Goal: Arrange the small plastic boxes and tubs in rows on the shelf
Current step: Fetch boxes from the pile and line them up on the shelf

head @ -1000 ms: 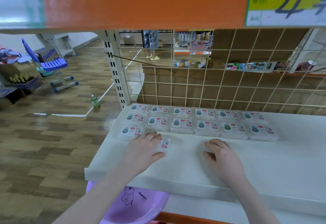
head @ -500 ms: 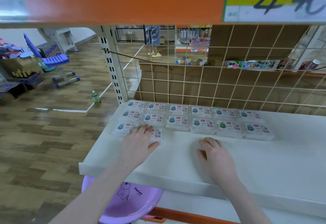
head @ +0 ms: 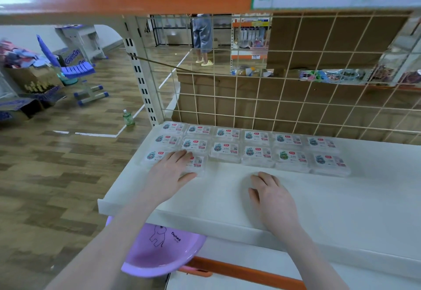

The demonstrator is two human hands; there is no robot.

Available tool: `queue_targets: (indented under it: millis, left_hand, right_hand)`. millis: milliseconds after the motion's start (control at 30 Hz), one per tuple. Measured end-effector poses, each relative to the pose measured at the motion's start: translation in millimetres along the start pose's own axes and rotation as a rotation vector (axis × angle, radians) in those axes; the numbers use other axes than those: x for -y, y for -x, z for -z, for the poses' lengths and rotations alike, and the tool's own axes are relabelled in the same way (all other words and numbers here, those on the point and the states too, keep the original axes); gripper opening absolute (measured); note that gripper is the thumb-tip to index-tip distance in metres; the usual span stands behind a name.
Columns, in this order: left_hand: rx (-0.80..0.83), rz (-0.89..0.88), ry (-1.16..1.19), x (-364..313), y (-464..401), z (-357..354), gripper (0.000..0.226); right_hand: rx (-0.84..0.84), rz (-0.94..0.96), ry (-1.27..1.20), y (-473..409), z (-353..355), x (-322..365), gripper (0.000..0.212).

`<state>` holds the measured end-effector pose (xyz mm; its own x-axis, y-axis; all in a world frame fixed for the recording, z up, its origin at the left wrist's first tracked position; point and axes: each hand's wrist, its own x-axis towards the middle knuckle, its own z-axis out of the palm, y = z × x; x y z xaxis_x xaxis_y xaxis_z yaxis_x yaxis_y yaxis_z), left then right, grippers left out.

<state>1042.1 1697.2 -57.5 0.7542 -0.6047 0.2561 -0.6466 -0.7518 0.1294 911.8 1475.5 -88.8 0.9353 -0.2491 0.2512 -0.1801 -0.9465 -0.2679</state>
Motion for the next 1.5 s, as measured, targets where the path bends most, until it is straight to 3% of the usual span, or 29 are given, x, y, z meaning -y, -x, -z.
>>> queue_targets:
  millis: [167,367,533,867,1067,1133,1267,1500]
  left_hand:
    - [0.071,-0.042,-0.002,10.3,-0.7,0.5,0.055]
    - [0.059,-0.019,0.023,12.2,4.5,-1.0,0.057]
    - [0.01,-0.058,0.101,-6.2,15.0,-1.8,0.056]
    - [0.102,-0.234,0.16,-69.8,21.2,-11.8,0.064]
    - [0.13,-0.342,0.164,-142.8,17.9,-9.8,0.065]
    - [0.139,-0.375,0.168,-176.2,18.4,-12.2,0.065]
    - [0.184,-0.427,0.217,-260.4,26.6,-20.9,0.065]
    - [0.203,-0.519,0.291,-417.0,47.3,-24.6,0.062]
  right_hand:
    - [0.001,-0.034,0.035,2.1,4.1,0.5,0.035]
    - [-0.04,-0.24,0.096,20.5,14.6,6.2,0.031]
    - [-0.091,-0.458,0.13,48.4,25.5,13.7,0.029]
    - [-0.173,-0.721,0.199,120.4,56.7,11.3,0.032]
    - [-0.312,-0.771,0.236,164.7,86.6,-16.9,0.021]
    - [-0.297,-0.802,0.242,183.8,96.8,-38.1,0.028]
    - [-0.278,-0.862,0.239,232.5,118.9,-92.2,0.042]
    - [-0.317,-0.896,0.241,310.0,177.4,-190.7,0.035]
